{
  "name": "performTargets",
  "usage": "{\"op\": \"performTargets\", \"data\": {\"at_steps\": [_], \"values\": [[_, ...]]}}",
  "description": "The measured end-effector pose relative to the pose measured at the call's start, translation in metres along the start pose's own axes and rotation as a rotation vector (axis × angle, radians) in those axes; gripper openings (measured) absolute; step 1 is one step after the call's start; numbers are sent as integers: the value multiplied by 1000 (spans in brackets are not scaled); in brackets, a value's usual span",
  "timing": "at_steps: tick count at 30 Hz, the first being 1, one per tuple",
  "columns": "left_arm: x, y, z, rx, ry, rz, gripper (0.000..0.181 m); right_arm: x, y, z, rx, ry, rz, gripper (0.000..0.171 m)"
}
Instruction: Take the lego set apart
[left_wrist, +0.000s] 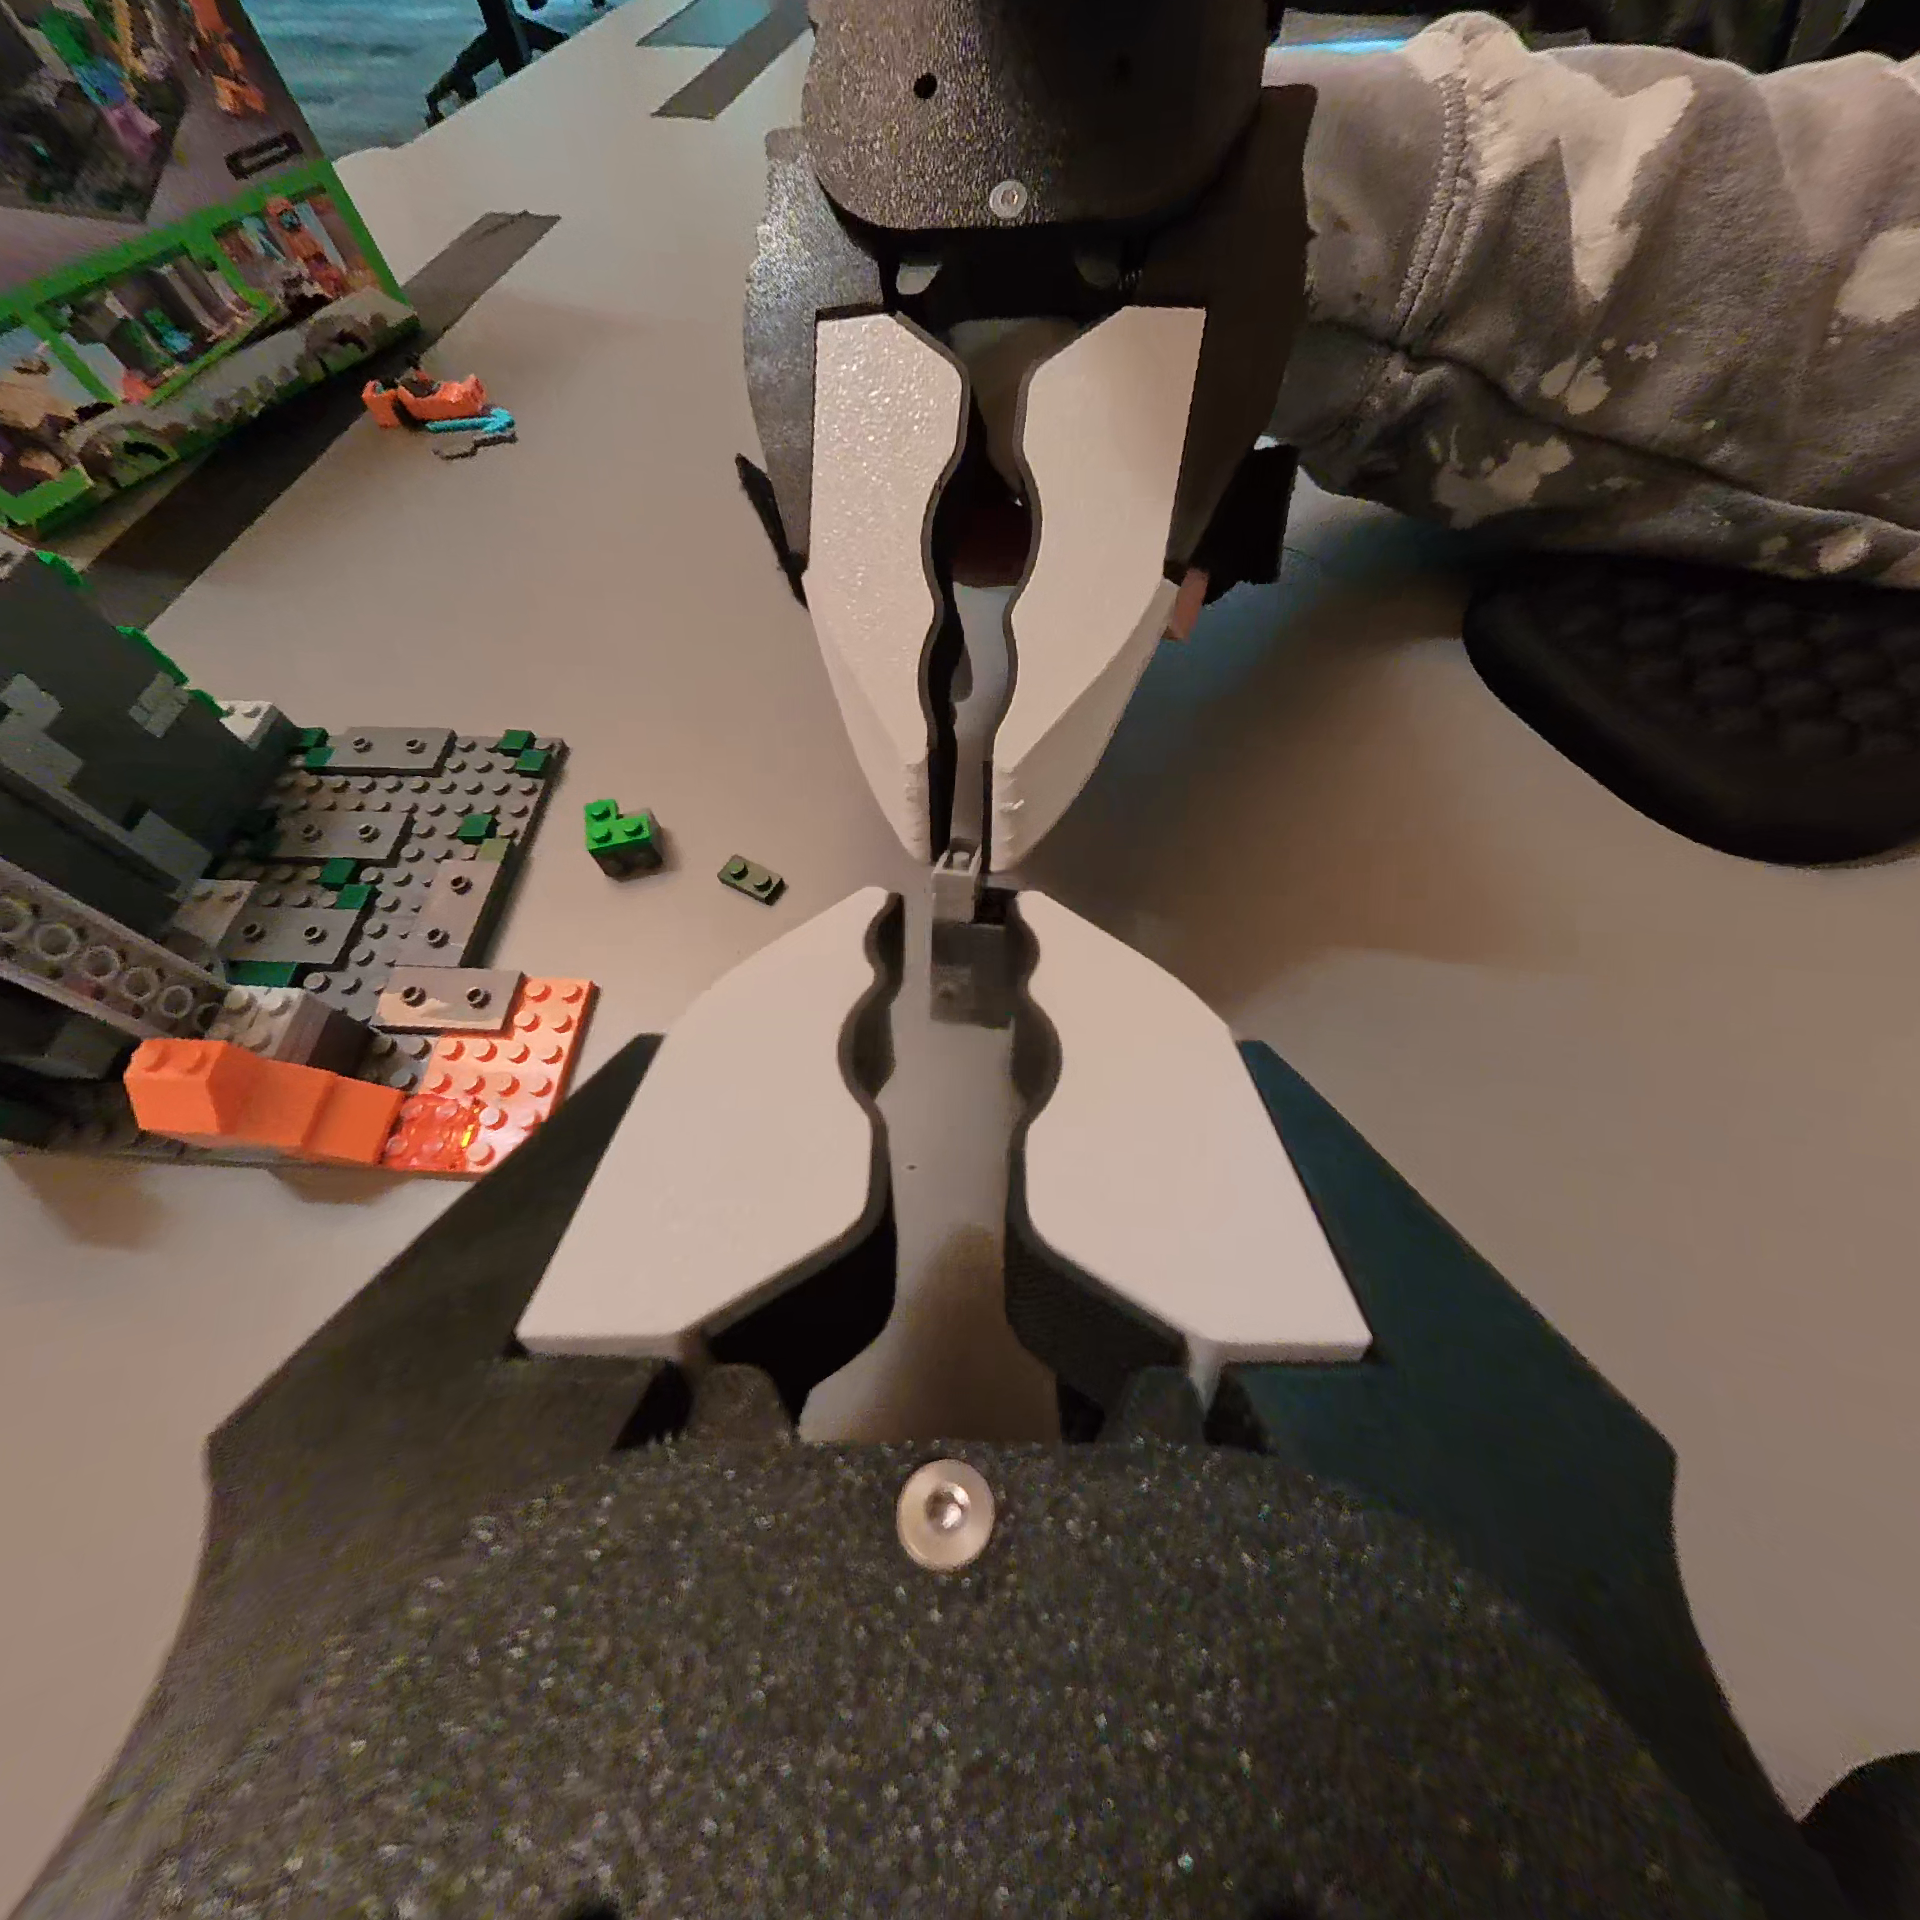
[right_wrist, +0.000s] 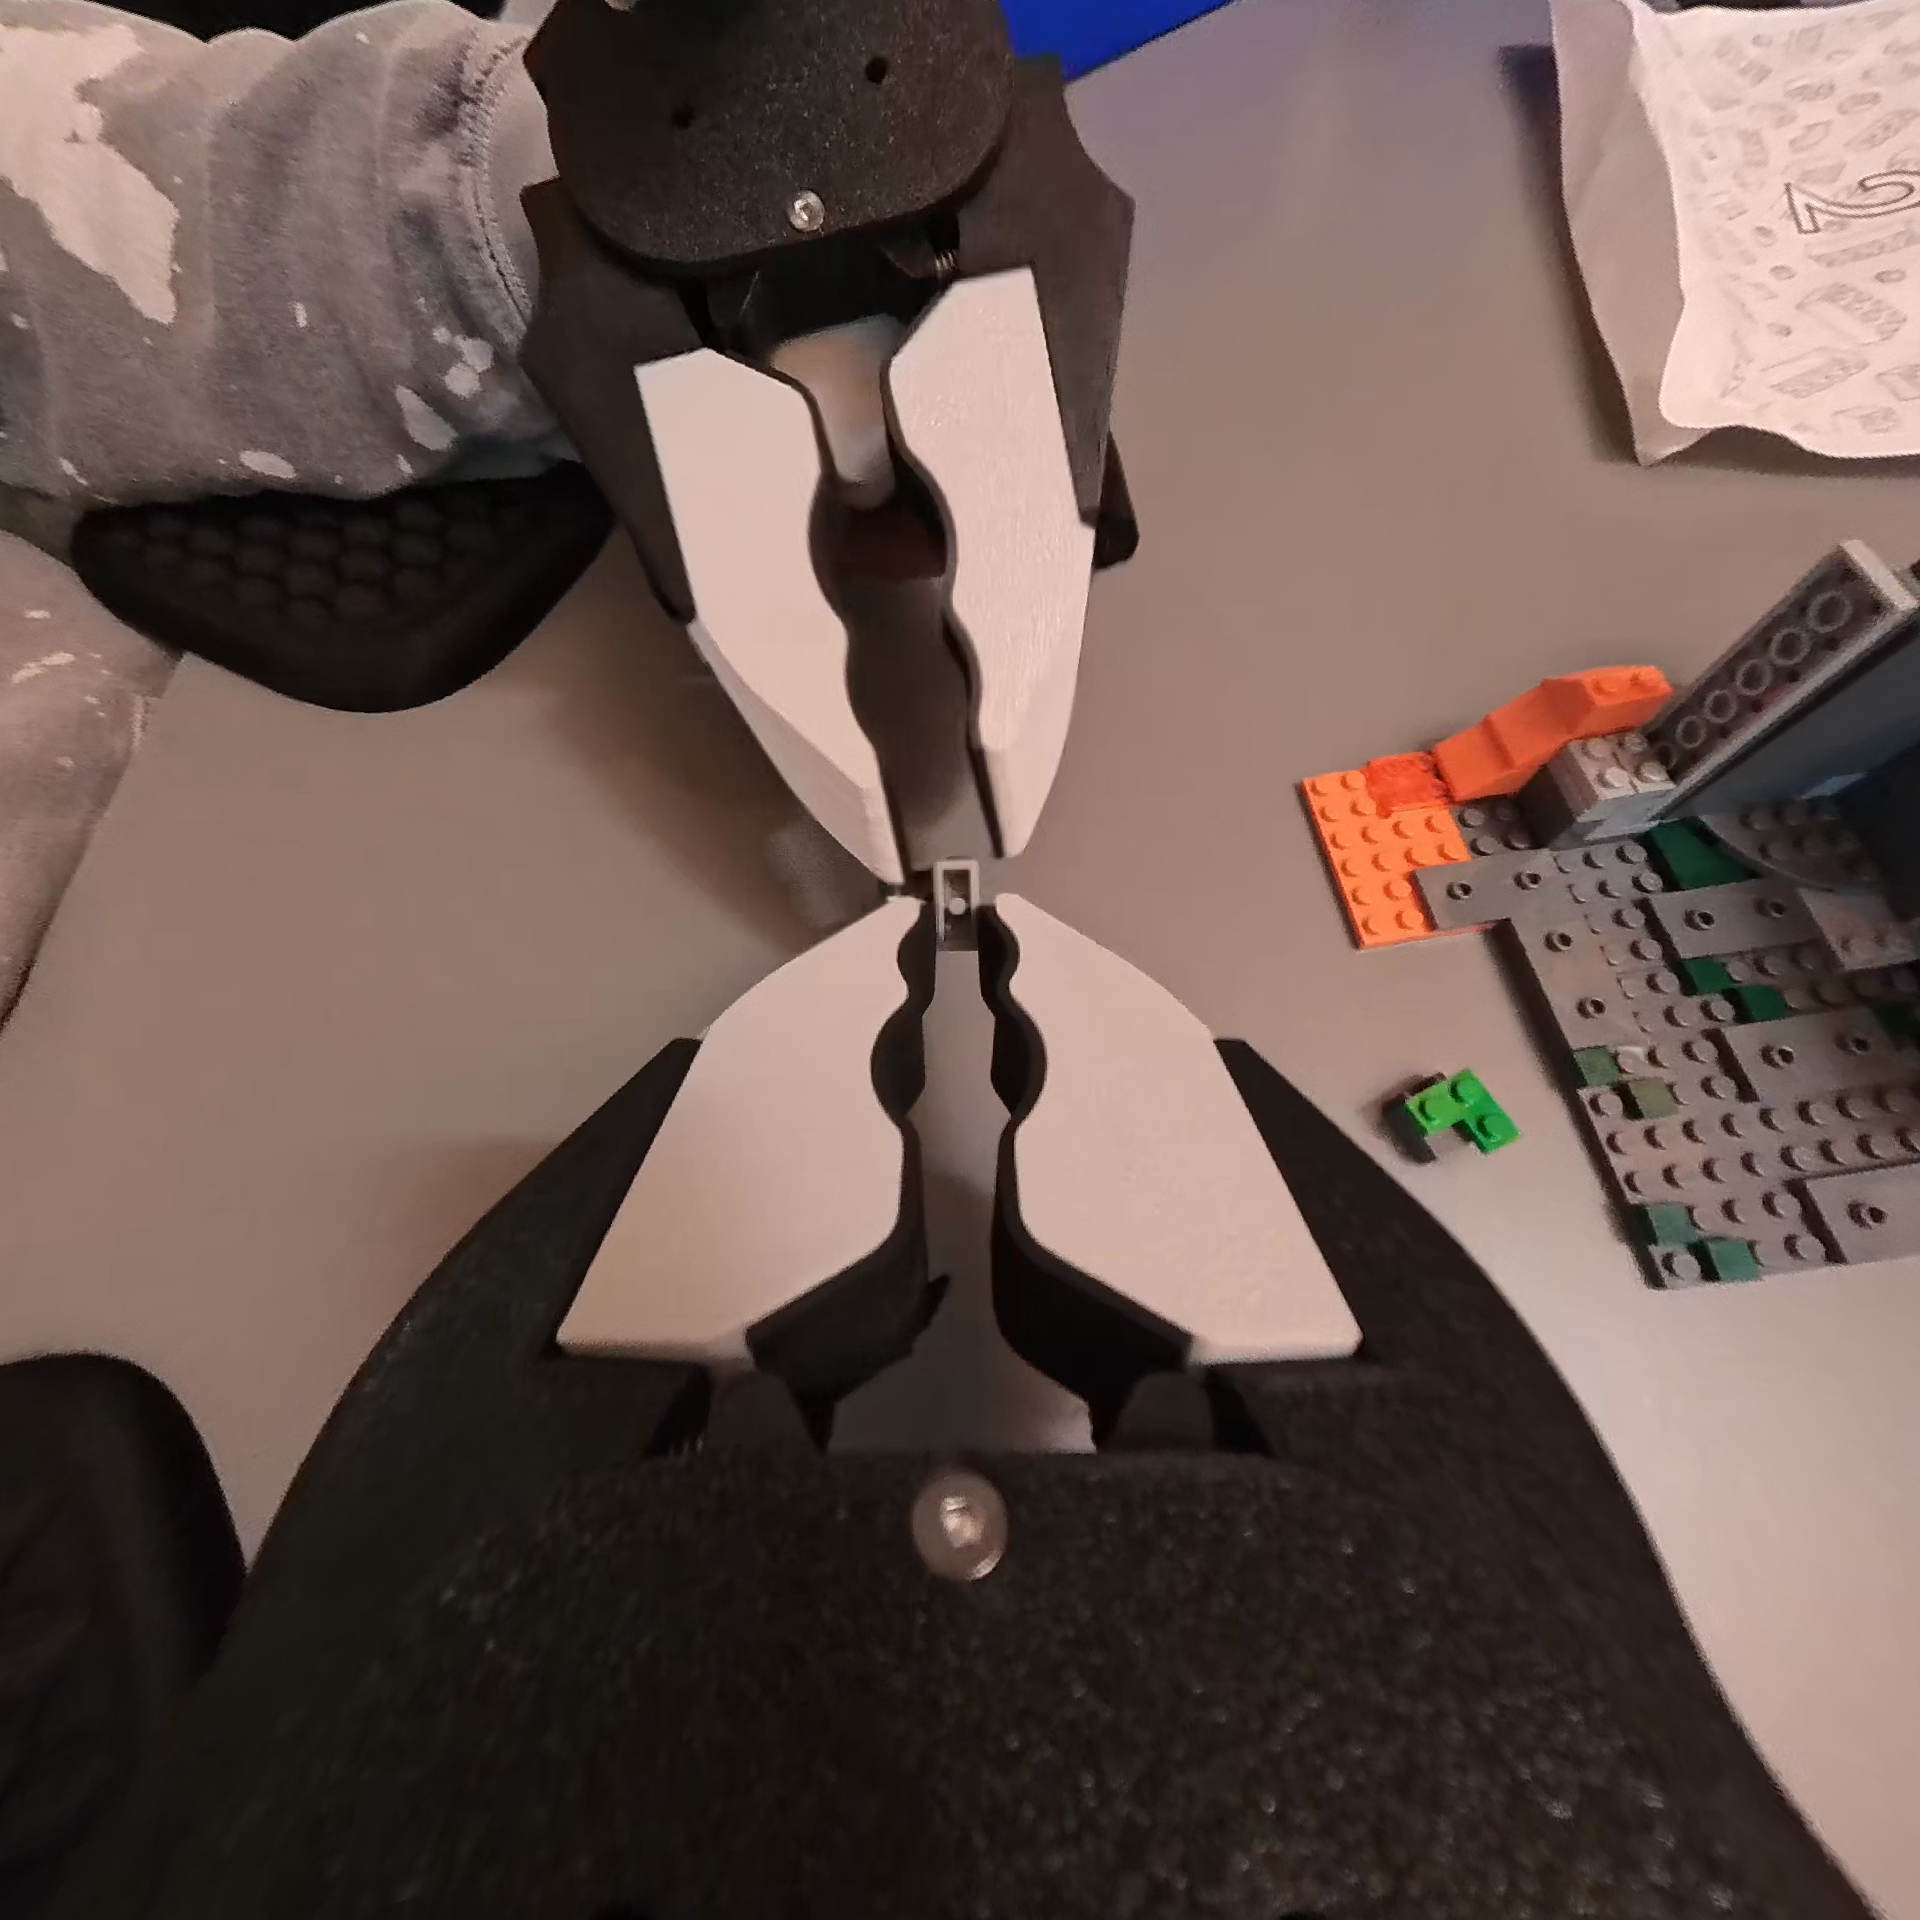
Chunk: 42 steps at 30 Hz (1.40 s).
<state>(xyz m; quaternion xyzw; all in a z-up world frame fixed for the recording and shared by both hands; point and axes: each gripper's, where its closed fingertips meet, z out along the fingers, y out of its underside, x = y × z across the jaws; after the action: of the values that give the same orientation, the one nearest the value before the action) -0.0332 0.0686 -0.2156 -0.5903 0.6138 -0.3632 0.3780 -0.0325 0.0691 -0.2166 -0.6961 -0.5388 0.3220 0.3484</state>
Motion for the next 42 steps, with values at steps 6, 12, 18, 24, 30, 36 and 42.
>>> {"op": "performTargets", "data": {"at_steps": [6,12,18,24,30,36,42], "values": [[5,7,0,-28,42,-6,33,3,-9,-9,73,3,14,7],[7,7,5,-32,46,1,24,-3,-14,-6,88,-13,-9,7],[10,5,4,-60,57,0,23,-6,-16,-7,85,-27,3,8],[12,7,4,-66,74,-5,24,-8,-15,-1,52,-14,-26,8],[-2,10,5,-82,32,-149,23,16,-21,-6,61,163,-78,8],[-18,18,6,-110,-68,-151,23,53,-4,-20,17,345,13,8],[-21,21,8,-124,-98,-127,23,67,33,-10,-130,375,72,17]]}}
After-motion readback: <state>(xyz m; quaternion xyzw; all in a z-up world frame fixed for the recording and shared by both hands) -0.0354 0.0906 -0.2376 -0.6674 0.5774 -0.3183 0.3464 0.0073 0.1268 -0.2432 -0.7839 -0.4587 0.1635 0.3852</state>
